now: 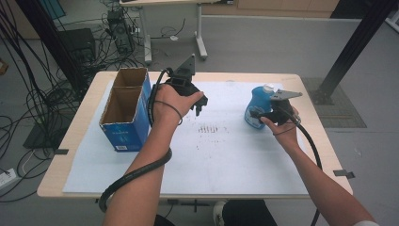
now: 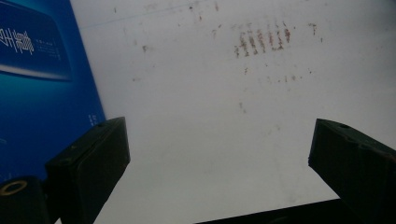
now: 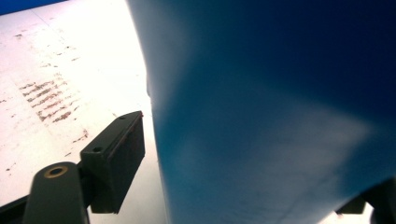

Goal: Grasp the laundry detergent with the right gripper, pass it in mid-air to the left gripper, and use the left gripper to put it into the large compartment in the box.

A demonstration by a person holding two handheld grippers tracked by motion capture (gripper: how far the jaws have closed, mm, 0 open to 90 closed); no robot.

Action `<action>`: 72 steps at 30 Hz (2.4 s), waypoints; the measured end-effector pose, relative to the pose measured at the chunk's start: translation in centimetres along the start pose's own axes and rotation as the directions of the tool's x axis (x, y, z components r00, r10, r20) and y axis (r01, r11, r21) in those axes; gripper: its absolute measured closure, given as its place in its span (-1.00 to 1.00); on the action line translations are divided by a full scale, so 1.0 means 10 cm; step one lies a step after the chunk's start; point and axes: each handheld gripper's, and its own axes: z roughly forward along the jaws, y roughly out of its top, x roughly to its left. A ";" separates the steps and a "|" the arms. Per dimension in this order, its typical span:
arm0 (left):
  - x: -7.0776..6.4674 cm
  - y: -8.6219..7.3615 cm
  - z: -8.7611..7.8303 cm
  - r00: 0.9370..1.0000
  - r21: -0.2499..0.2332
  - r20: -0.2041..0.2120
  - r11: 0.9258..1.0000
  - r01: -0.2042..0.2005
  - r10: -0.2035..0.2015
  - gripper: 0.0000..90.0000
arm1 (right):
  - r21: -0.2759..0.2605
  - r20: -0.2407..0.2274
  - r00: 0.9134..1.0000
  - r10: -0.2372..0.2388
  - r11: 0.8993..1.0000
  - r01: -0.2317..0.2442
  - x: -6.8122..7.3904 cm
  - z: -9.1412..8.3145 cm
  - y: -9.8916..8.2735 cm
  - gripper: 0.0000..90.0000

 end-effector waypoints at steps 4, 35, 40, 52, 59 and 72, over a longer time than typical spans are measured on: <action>0.00 0.00 0.00 1.000 0.000 -0.002 1.000 0.001 -0.001 -0.87 | -0.005 -0.004 1.000 -0.004 1.000 0.004 0.01 0.00 0.00 -0.43; 0.04 -0.01 0.04 1.000 0.009 -0.014 1.000 0.013 -0.012 -0.87 | -0.023 -0.018 1.000 0.023 0.999 -0.024 -0.02 0.00 -0.05 -0.07; 0.03 -0.02 0.03 1.000 0.007 -0.015 1.000 0.012 -0.012 -0.87 | -0.023 -0.013 1.000 0.025 0.999 -0.025 -0.02 0.00 -0.05 -0.07; 0.04 -0.02 0.02 1.000 0.005 -0.020 1.000 0.014 -0.014 -0.87 | -0.025 -0.013 1.000 0.028 0.999 -0.028 -0.02 -0.01 -0.05 -0.06; 0.03 -0.02 0.00 1.000 0.006 -0.022 1.000 0.007 -0.007 -0.87 | -0.026 -0.013 0.999 0.029 0.999 -0.029 -0.02 0.00 -0.05 -0.06; 0.02 -0.01 -0.01 1.000 0.003 -0.028 1.000 0.006 -0.006 -0.87 | -0.024 -0.013 1.000 0.025 0.999 -0.025 -0.02 -0.01 -0.05 -0.01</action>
